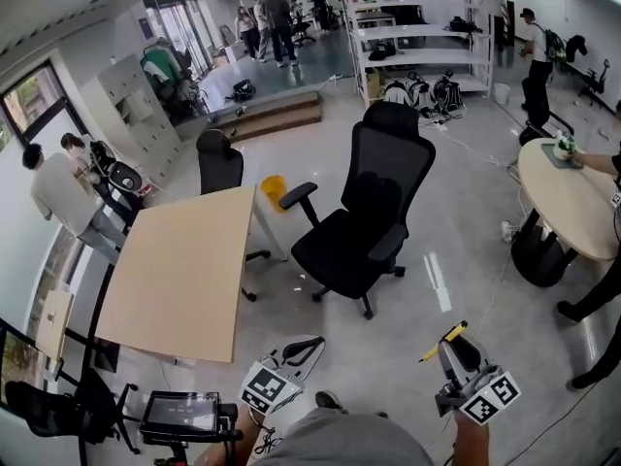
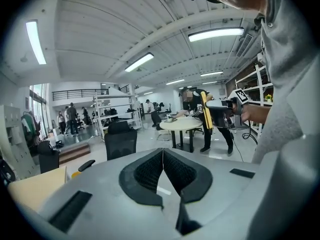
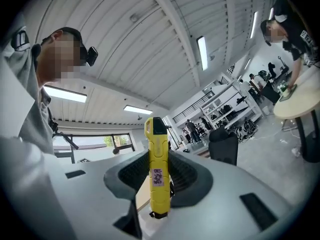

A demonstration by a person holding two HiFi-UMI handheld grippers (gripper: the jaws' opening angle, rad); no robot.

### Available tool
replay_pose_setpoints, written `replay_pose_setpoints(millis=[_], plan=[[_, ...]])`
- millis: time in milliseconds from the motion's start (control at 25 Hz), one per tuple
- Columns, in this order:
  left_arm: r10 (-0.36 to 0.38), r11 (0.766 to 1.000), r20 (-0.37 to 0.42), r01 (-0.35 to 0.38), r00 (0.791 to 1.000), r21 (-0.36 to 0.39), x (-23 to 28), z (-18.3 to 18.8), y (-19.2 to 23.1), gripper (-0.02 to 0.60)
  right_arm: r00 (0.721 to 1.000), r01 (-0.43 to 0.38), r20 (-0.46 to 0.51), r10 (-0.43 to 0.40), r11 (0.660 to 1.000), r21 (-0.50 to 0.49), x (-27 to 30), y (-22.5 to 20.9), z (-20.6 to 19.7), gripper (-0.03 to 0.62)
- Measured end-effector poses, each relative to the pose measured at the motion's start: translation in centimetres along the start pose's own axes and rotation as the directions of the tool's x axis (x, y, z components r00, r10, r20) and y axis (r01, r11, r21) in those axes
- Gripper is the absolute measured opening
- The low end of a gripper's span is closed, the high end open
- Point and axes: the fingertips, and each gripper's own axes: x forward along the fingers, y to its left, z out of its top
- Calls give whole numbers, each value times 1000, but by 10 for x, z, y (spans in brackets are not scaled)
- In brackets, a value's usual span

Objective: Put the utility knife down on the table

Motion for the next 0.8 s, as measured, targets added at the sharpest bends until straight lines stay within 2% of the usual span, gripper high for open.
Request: replay_pose_setpoints(millis=[200, 440, 800], plan=[[10, 1000, 24, -9, 1000, -18, 4, -1, 31, 6, 1000, -12, -17, 12, 1000, -7, 37, 3, 2, 117], [32, 999, 74, -30, 997, -32, 8, 0, 84, 5, 999, -38, -40, 36, 997, -60, 94, 5, 11, 117], [133, 989, 93, -126, 987, -75, -18, -31, 185, 5, 994, -84, -70, 79, 993, -79, 198, 8, -7, 117]])
